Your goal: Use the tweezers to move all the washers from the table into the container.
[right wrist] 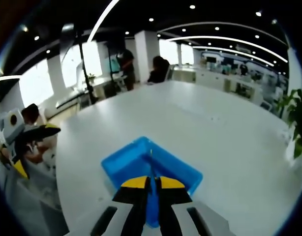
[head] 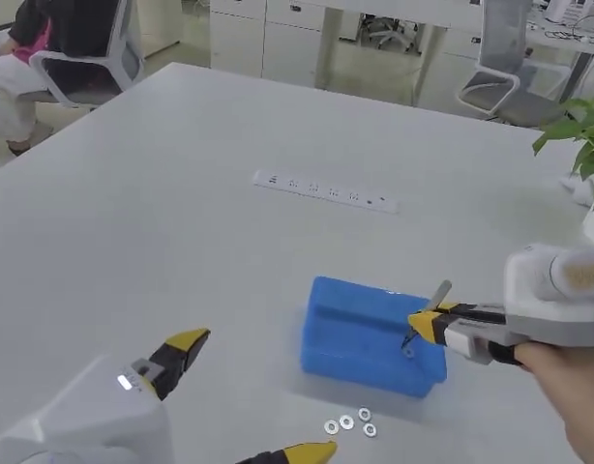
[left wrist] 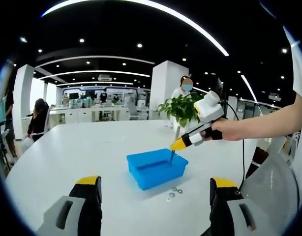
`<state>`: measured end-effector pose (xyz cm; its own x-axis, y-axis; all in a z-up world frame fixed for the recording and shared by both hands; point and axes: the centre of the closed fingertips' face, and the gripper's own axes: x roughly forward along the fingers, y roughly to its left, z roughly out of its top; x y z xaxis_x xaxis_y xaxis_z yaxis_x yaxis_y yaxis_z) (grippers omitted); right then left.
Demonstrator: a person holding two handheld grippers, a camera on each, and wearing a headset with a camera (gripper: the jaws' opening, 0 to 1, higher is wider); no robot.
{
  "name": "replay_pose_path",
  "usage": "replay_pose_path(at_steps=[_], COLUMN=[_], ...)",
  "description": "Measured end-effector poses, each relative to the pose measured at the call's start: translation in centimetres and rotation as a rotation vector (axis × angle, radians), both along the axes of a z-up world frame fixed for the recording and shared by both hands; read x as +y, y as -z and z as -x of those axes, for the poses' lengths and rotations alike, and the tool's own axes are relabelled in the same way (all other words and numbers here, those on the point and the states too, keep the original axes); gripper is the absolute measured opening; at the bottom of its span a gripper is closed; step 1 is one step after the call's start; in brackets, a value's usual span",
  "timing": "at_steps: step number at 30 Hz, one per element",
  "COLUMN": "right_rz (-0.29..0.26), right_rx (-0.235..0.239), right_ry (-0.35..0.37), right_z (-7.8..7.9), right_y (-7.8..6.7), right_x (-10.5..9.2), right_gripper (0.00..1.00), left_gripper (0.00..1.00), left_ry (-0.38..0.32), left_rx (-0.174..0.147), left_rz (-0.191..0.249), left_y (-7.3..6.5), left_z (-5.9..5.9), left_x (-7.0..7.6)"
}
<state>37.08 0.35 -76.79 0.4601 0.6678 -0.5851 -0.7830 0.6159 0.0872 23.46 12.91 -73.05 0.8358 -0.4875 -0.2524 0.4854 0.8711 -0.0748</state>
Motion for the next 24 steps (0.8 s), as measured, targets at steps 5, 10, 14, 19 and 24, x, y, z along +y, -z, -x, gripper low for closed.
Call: replay_pose_path(at_steps=[5, 10, 14, 19, 24], right_rz=[-0.041, -0.092, -0.115, -0.181, -0.170], right_rx=[-0.005, 0.001, 0.016, 0.074, 0.107], right_ry=[-0.002, 0.003, 0.005, -0.005, -0.029], right_z=[0.9, 1.7, 2.5, 4.0, 5.2], right_y=[-1.2, -2.2, -2.6, -2.8, -1.5], right_x=[0.3, 0.2, -0.1, 0.6, 1.3], right_gripper=[0.04, 0.04, 0.04, 0.04, 0.04], left_gripper=[0.93, 0.92, 0.92, 0.91, 0.91], left_ry=[-0.001, 0.024, 0.034, 0.045, 0.050], left_rx=[0.004, -0.001, 0.004, 0.008, 0.010], left_rz=[0.012, 0.007, 0.005, 0.005, 0.006], left_y=[0.0, -0.1, 0.0, 0.1, 0.1], left_z=[0.0, 0.1, 0.2, 0.3, 0.3], left_x=[0.0, -0.5, -0.8, -1.0, -1.1])
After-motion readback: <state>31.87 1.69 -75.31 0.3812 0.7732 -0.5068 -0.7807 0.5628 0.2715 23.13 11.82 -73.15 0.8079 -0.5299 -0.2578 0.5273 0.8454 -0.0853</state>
